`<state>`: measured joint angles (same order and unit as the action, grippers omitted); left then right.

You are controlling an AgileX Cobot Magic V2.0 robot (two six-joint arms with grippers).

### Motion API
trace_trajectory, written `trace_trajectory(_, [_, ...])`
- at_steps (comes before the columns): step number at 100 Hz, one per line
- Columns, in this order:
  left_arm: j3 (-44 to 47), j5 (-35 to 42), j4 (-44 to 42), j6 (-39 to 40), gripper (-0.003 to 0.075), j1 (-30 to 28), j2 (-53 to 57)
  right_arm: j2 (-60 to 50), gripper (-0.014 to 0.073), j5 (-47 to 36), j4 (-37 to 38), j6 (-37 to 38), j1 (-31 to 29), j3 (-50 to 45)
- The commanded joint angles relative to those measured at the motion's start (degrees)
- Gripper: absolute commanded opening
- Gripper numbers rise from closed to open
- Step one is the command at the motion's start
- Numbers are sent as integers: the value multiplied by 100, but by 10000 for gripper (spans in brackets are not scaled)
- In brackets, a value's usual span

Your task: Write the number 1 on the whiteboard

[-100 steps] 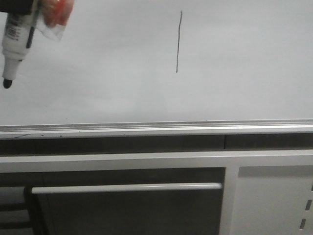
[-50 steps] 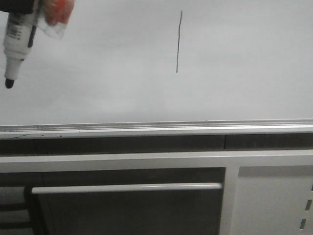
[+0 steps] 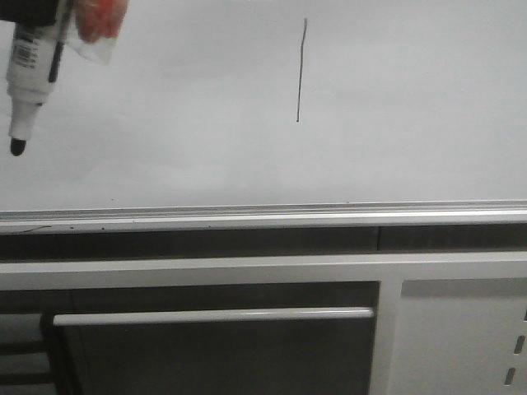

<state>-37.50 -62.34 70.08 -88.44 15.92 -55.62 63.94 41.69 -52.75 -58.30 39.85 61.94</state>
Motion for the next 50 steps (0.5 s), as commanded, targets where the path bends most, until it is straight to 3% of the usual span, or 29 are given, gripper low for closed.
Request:
trace_trajectory(1, [-193, 80, 400, 75, -20, 32, 42, -101, -43, -115, -310, -45, 0, 206])
trace_trajectory(30, [-193, 205, 400, 93, -20, 32, 42, -101, -29, -132, -310, -45, 0, 206])
trace_trajectory(50, [-193, 451, 400, 201, -20, 32, 55, -101, 219, -254, -310, 80, 0, 206])
